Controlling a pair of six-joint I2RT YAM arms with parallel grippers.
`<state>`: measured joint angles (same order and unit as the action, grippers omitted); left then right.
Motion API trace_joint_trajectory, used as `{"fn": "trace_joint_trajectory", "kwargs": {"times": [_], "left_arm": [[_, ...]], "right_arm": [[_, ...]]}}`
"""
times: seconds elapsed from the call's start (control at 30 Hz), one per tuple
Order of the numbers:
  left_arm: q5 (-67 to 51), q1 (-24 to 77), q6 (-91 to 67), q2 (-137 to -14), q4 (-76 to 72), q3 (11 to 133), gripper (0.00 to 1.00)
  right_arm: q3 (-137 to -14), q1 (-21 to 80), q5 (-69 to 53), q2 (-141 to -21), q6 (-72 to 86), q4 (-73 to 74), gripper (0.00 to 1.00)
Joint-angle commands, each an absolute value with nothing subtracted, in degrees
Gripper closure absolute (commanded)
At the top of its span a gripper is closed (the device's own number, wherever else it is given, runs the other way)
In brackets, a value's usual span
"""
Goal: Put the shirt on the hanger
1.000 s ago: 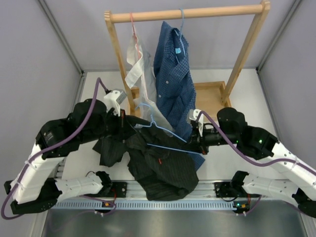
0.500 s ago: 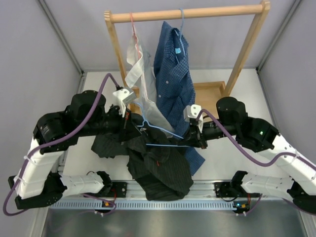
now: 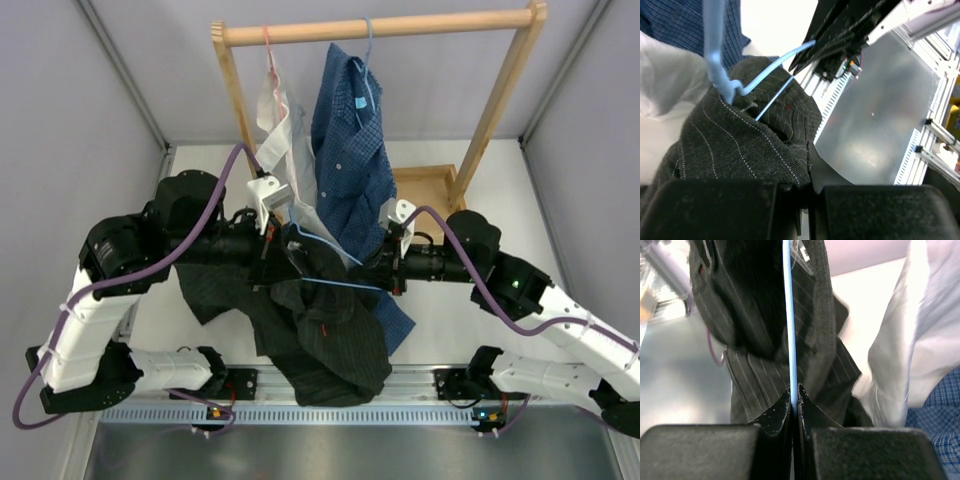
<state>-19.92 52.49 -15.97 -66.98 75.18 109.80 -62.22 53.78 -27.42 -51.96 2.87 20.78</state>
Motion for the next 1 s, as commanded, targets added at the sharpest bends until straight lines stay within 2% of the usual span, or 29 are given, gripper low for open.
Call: {"fn": "trace_joint_trajectory", "kwargs": {"times": [0.0, 0.17, 0.37, 0.43, 0.5, 0.6, 0.73, 0.77, 0.83, 0.97], "left_arm": [[-17.8, 52.5, -14.9, -67.5, 71.1, 114.6, 1.0], [-9.8, 52.5, -13.3, -68.2, 71.3, 116.5, 1.0], [-9.0, 52.6, -11.5, -69.2, 71.7, 117.1, 1.0], [-10.3, 52.6, -11.1, -69.9, 71.7, 119.1, 1.0], [-12.2, 52.5, -10.5, -70.7, 71.7, 120.5, 1.0], [-15.2, 52.6, -10.5, -72.3, 71.7, 122.2, 1.0], [-3.8, 52.6, -11.9, -71.6, 71.8, 121.6, 1.0], [2.2, 52.6, -12.3, -70.8, 71.9, 121.2, 1.0], [4.2, 52.5, -11.7, -70.1, 71.8, 120.7, 1.0], [-2.2, 52.6, -10.5, -69.7, 71.9, 118.9, 1.0]], "right_arm": [[-60.2, 55.6, -17.8, -52.1, 9.0, 7.3, 1.0], [-56.3, 56.9, -21.9, -51.9, 11.3, -0.7, 1.0], [-49.6, 59.1, -24.7, -49.0, 15.5, -15.6, 1.0], [-49.1, 59.9, -26.0, -50.2, 16.6, -16.4, 1.0], [-49.6, 62.5, -23.9, -50.8, 15.7, -16.3, 1.0], [-46.8, 66.6, -13.1, -49.8, 15.6, -21.8, 1.0], [-45.5, 70.0, -6.1, -49.0, 14.7, -22.4, 1.0], [-45.0, 70.7, -5.9, -49.1, 14.7, -22.5, 1.0], [-44.7, 71.2, -5.9, -49.7, 14.9, -23.1, 1.0], [-43.4, 71.8, -4.0, -49.2, 15.2, -25.3, 1.0]]}}
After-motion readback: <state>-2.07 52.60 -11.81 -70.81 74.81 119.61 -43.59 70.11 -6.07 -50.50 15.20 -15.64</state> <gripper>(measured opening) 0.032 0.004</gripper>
